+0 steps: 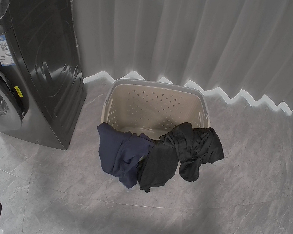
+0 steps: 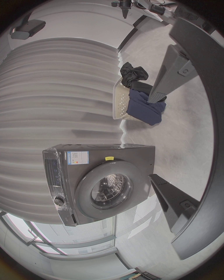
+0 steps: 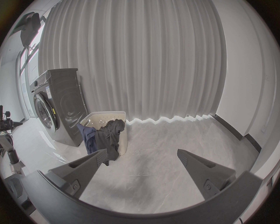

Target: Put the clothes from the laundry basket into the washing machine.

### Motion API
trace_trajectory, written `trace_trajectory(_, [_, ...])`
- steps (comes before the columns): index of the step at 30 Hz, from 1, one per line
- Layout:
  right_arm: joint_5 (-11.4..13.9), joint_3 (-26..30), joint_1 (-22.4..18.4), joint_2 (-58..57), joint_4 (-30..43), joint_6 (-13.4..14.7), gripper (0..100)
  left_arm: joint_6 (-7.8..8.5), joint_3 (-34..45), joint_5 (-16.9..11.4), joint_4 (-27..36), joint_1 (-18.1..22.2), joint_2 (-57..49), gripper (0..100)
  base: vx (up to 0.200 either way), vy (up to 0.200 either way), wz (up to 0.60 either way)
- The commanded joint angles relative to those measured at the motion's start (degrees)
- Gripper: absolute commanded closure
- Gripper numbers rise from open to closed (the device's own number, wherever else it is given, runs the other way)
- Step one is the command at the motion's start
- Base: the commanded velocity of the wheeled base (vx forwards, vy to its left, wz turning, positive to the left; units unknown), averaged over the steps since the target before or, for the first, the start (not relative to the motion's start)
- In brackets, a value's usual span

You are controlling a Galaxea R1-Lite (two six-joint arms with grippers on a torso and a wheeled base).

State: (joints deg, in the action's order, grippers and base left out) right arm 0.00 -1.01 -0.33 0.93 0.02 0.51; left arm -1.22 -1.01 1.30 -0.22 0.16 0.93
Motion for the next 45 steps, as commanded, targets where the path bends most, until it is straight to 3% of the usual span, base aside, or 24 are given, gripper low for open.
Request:
trace_trajectory(1, [0.00, 1.01, -0.02, -0.75, 0.06, 0.02, 0, -0.10, 1.01, 0.01, -0.04, 0.02, -0.57, 0, 0.200, 0.000, 0.00])
trace_trajectory(45, [0.00, 1.01, -0.02, -0.75, 0.06, 0.02, 0, -0.36, 1.01, 0.10, -0.04, 0.02, -0.57, 0, 0.200, 0.000, 0.00])
